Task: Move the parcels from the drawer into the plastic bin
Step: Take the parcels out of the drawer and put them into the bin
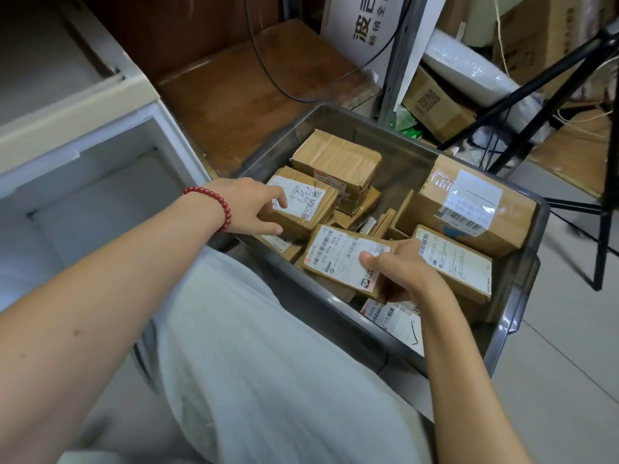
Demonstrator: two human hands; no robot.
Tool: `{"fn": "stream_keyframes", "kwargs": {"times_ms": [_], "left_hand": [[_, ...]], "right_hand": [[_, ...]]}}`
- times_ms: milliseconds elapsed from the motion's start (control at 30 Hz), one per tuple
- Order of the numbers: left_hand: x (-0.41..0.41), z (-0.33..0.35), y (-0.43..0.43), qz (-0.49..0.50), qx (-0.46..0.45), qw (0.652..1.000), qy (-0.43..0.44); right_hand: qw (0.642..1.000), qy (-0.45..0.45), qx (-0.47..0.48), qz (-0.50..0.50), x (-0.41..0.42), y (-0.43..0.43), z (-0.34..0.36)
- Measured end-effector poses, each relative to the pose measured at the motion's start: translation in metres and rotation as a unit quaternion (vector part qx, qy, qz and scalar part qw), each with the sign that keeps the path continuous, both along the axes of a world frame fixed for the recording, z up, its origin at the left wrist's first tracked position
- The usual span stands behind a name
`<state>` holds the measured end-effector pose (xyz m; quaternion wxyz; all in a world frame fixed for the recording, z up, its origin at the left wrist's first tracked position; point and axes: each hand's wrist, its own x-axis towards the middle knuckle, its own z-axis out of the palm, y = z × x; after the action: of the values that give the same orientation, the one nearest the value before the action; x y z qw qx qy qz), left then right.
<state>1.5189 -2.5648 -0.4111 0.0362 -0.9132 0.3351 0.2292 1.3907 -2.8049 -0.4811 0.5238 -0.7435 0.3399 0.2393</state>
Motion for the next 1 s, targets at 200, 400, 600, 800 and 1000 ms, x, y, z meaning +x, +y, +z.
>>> {"fn": "stream_keyframes", "kwargs": {"times_ms": [200, 400, 600, 800, 1000], "left_hand": [[-0.006, 0.005, 0.012, 0.016, -0.015, 1.000, -0.011], [-0.007, 0.004, 0.017, 0.027, -0.031, 0.999, -0.008], [-0.011, 0.010, 0.015, 0.016, 0.006, 0.998, -0.056], [-0.028, 0.021, 0.028, 0.054, 0.000, 0.997, -0.055], [-0.065, 0.030, 0.074, 0.150, 0.079, 0.948, -0.269]], "right_hand": [[1.000, -0.023, -0.001, -0.020, -0.018, 0.033, -0.028], [0.993, -0.064, -0.097, 0.019, -0.021, 0.032, -0.044], [0.974, -0.069, -0.193, 0.097, -0.012, 0.040, -0.041], [0.924, -0.240, -0.254, 0.157, 0.002, 0.062, -0.020], [0.900, -0.284, -0.252, 0.213, -0.004, 0.098, 0.006]]}}
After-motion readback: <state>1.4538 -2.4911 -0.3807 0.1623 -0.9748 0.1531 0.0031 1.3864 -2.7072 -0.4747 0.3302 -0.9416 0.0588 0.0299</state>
